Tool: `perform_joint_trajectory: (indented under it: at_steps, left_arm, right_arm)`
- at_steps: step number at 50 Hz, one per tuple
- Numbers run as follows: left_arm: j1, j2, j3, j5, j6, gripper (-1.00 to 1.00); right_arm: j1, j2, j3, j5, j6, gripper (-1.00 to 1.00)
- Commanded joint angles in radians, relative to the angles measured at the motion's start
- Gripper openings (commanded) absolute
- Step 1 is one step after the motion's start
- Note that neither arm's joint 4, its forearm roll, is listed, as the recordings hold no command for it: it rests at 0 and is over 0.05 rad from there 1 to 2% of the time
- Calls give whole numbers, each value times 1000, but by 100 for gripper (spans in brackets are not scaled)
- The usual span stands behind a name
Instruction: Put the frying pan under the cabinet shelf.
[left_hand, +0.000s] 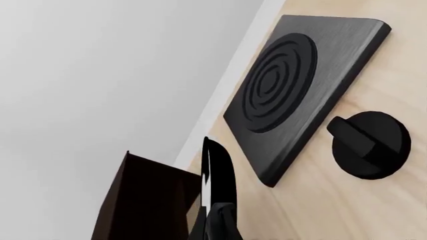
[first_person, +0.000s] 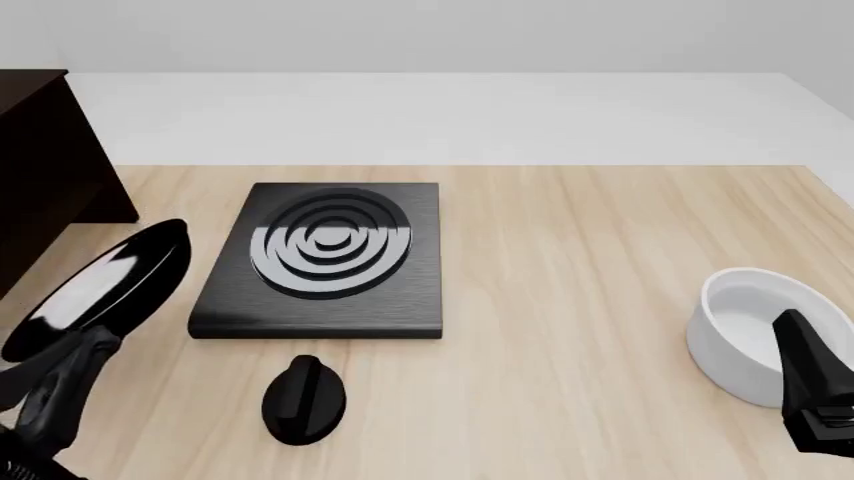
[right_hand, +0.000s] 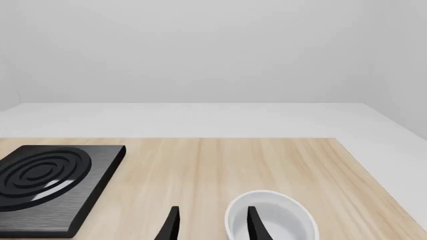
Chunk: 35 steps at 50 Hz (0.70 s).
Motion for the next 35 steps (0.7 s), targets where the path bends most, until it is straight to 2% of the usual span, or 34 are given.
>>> perform_joint_trajectory:
  at_steps: [1, 6, 21, 35]
  left_arm:
    - [9, 8, 8, -57, 20, -100]
    - [26, 4, 35, -76, 48, -100]
    - [46, 108, 56, -207, 52, -100]
    - [58, 135, 56, -223, 59, -100]
  right_arm:
    - [0, 0, 0, 0, 0, 100]
    - [0, 0, 0, 0, 0, 100]
    - [0, 0, 0, 0, 0, 100]
    - [0, 0, 0, 0, 0, 100]
